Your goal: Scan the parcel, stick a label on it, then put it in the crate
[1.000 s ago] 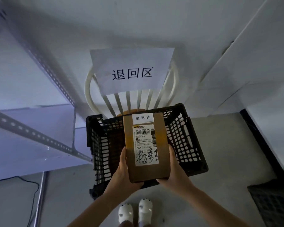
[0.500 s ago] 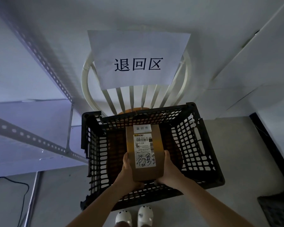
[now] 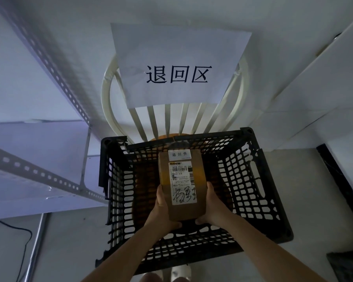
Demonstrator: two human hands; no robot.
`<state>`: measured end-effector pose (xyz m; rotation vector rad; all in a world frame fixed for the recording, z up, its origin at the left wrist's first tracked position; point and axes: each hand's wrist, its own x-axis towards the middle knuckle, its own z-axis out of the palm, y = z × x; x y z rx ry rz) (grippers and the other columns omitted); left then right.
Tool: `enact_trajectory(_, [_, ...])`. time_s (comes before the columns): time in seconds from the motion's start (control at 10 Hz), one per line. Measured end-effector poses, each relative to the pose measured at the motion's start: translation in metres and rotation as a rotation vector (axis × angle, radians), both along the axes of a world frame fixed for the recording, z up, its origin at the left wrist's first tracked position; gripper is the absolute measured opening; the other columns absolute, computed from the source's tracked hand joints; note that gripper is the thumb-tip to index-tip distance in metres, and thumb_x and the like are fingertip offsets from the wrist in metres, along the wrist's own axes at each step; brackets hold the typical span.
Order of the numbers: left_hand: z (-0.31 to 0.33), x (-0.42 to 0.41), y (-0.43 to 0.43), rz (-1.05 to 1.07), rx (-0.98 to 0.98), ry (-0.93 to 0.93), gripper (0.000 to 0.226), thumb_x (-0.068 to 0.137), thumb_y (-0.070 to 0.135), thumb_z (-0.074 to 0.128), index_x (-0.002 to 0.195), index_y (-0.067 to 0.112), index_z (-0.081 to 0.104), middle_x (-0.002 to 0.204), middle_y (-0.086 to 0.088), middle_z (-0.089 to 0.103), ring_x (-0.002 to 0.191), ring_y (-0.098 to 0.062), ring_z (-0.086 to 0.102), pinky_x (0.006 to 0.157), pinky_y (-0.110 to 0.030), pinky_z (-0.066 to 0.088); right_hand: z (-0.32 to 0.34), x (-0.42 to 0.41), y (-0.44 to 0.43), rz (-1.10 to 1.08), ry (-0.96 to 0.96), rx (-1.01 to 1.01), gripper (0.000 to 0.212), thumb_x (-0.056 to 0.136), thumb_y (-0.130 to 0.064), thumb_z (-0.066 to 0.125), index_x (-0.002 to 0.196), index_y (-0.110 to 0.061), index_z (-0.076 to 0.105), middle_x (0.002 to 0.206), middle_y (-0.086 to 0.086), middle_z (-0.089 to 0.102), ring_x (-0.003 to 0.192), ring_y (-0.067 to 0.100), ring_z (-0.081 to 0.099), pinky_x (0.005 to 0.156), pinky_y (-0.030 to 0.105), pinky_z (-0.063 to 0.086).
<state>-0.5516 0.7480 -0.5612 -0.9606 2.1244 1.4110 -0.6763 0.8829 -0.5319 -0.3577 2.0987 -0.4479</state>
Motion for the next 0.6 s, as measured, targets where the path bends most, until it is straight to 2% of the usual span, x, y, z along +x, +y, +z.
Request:
enact_trajectory(0.1, [0.017,-0.001,-0.002,0.0,-0.012,-0.015,0.146,0.061,0.025,0.089,0.148,0.025,-0.028,0.159,-0.001,0.021,0.142,-0.019,0.033,0.114,-0.034,0.035,0.009,0.004,-0.004,0.047,0.027,0.019,0.146,0.059,-0.014,0.089,0.147,-0.024,-0.026,0.159,0.006,0.017,0.143,0.023,0.028,0.115,0.041,0.032])
enact_trajectory(0.2, [0.052,-0.003,-0.006,-0.014,-0.116,-0.053,0.126,0.07,0.039,0.081,0.153,0.017,-0.011,0.16,-0.009,0.014,0.144,-0.027,0.029,0.114,-0.043,0.035,0.034,0.011,-0.012,0.054,0.082,0.04,0.126,0.069,-0.022,0.082,0.151,-0.019,-0.013,0.158,0.009,0.013,0.144,0.025,0.024,0.117,0.04,0.029])
enact_trajectory(0.3, [0.109,-0.004,-0.017,-0.175,-0.332,-0.03,0.076,0.088,0.046,0.057,0.152,0.022,0.022,0.159,-0.004,0.023,0.143,-0.027,0.03,0.113,-0.046,0.035,0.087,0.018,-0.027,0.148,0.278,0.003,0.081,0.083,-0.03,0.068,0.146,-0.021,0.018,0.149,0.008,0.029,0.138,0.027,0.033,0.111,0.041,0.036])
enact_trajectory(0.4, [0.179,-0.004,-0.033,-0.293,-0.501,0.075,0.049,0.096,0.04,0.041,0.142,0.022,0.043,0.15,0.001,0.042,0.141,-0.02,0.033,0.116,-0.043,0.028,0.154,0.018,-0.043,0.277,0.424,0.013,0.069,0.09,-0.036,0.057,0.147,-0.018,0.022,0.153,0.009,0.025,0.141,0.03,0.027,0.112,0.041,0.031])
enact_trajectory(0.5, [0.242,-0.007,-0.054,-0.318,-0.676,0.192,0.049,0.094,0.043,0.036,0.135,0.02,0.051,0.143,0.001,0.05,0.138,-0.018,0.037,0.116,-0.041,0.027,0.222,0.013,-0.063,0.372,0.616,0.009,0.07,0.093,-0.045,0.043,0.15,-0.014,0.017,0.161,0.009,0.012,0.148,0.03,0.012,0.12,0.045,0.019])
enact_trajectory(0.6, [0.304,-0.01,-0.071,-0.316,-0.835,0.272,0.057,0.093,0.047,0.033,0.143,0.019,0.042,0.154,-0.002,0.038,0.146,-0.021,0.025,0.12,-0.043,0.018,0.296,0.011,-0.082,0.451,0.783,-0.027,0.068,0.096,-0.045,0.034,0.152,-0.013,0.012,0.163,0.008,0.005,0.15,0.028,0.005,0.121,0.048,0.011])
